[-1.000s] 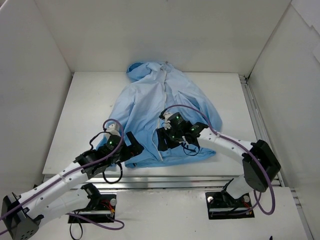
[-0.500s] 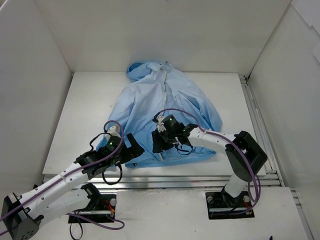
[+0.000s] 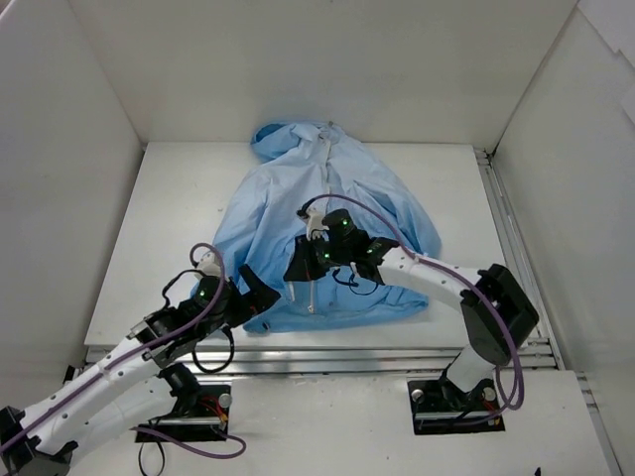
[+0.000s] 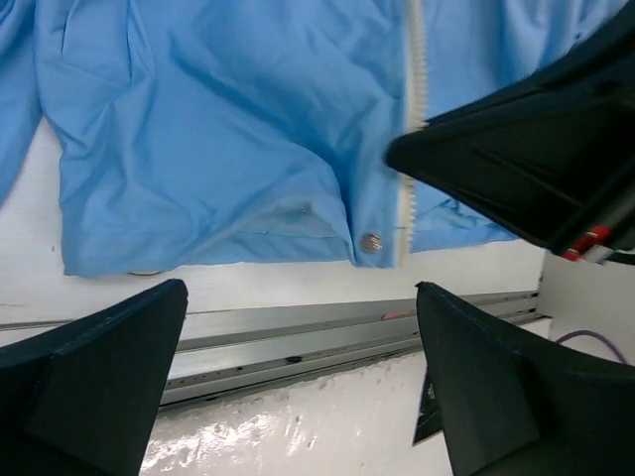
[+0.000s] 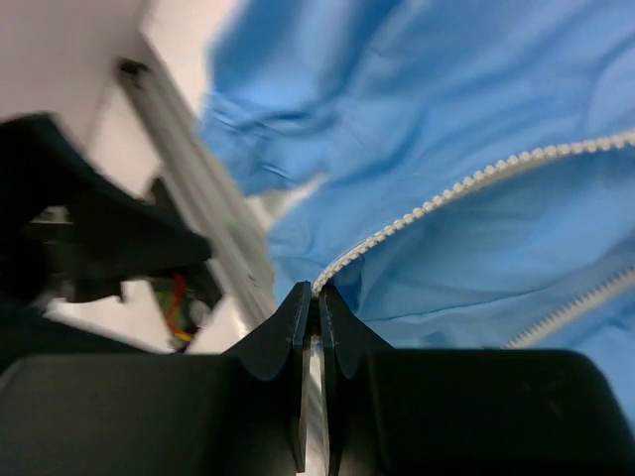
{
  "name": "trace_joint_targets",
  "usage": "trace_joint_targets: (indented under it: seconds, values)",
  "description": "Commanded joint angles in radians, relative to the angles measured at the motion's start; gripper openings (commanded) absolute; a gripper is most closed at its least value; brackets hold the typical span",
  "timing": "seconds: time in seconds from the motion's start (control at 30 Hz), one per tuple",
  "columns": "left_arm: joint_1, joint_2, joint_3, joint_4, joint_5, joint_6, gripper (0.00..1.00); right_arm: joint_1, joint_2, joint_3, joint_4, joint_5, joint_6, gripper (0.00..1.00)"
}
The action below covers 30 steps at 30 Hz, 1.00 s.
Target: Zip up the jacket
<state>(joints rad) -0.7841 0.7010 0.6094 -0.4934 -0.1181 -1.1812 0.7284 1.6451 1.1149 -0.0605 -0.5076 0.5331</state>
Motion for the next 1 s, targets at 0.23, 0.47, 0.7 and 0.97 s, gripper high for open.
trace_joint_targets:
  seconds: [0.23,0.47,0.7,0.97]
  values:
    - [0.006,-0.132,-0.076,0.110,-0.006,-0.077,0.96,-0.064,-0.100,-0.226,0.252,-0.059,0.214,0.00]
    - [-0.033,-0.025,-0.131,0.279,0.057,-0.113,0.94,-0.081,-0.058,-0.333,0.367,-0.094,0.275,0.00]
    - [-0.055,-0.021,-0.108,0.240,0.006,-0.116,0.95,-0.084,-0.091,-0.392,0.246,-0.055,0.168,0.19]
    - [-0.055,-0.034,-0.120,0.219,0.003,-0.132,0.95,-0.063,-0.131,-0.394,0.191,-0.016,0.104,0.30]
